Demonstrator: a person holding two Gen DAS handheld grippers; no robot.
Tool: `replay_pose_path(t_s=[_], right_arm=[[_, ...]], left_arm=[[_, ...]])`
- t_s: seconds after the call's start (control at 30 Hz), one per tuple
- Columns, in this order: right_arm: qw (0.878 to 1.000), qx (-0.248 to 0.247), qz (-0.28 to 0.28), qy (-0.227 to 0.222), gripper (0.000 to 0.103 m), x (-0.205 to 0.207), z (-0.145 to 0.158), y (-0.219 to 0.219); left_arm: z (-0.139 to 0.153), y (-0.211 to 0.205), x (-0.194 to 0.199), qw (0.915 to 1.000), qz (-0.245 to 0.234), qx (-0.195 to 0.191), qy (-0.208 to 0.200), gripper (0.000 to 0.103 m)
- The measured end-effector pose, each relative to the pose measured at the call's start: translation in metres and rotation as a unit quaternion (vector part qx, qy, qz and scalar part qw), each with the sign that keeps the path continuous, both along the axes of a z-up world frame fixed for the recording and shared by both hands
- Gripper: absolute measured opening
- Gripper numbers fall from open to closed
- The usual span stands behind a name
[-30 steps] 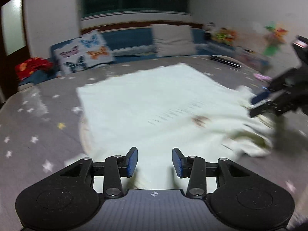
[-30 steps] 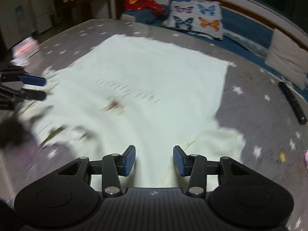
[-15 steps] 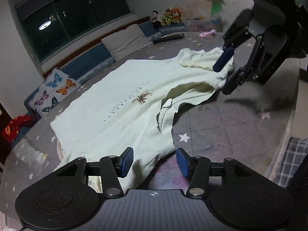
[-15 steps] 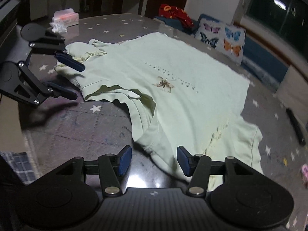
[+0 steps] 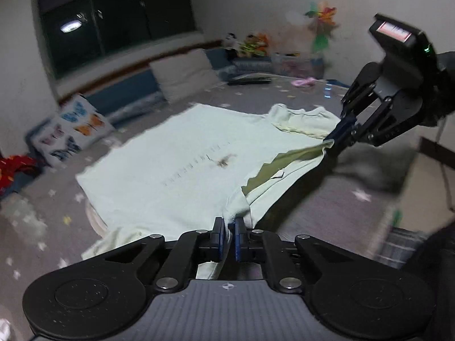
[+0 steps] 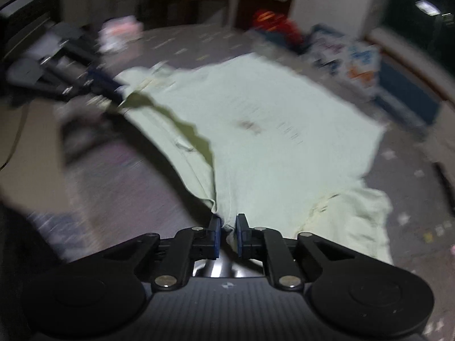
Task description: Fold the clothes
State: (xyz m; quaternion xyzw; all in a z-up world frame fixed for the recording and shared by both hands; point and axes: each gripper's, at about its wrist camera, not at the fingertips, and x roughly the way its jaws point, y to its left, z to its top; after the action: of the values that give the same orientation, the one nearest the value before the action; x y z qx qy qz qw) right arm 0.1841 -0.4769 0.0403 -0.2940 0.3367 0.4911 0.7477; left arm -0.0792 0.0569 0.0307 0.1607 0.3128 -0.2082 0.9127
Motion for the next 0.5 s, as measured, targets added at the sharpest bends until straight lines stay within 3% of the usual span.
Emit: replay_pose_path(t_s=[0.13, 0.23, 0.37, 0.5], right_arm=[[0.998, -0.039, 0.045, 0.026, 0.018, -0.018, -0.009, -0.006], [0.998, -0.022, 0.051, 0.035, 0.023, -0.017, 0.008, -0.011], [0.999, 0.031, -0.004, 0.021, 0.034, 0.006, 0.027, -0.016], [0.994, 0.052, -0.091, 0.012, 0.036, 0.04, 0.017, -0.012]], left_arm=[[-0.006, 0.003, -0.013, 0.9992, -0.022, 0.017, 0.03, 0.011], [0.01, 0.011, -0.013, 0.9997, -0.021, -0.001, 0.014, 0.012], [0.03, 0.013, 0.001, 0.9987, 0.007, -0.044, -0.024, 0.016], [0.024, 0.001, 0.032, 0.9963, 0.038, -0.073, -0.027, 0.017]])
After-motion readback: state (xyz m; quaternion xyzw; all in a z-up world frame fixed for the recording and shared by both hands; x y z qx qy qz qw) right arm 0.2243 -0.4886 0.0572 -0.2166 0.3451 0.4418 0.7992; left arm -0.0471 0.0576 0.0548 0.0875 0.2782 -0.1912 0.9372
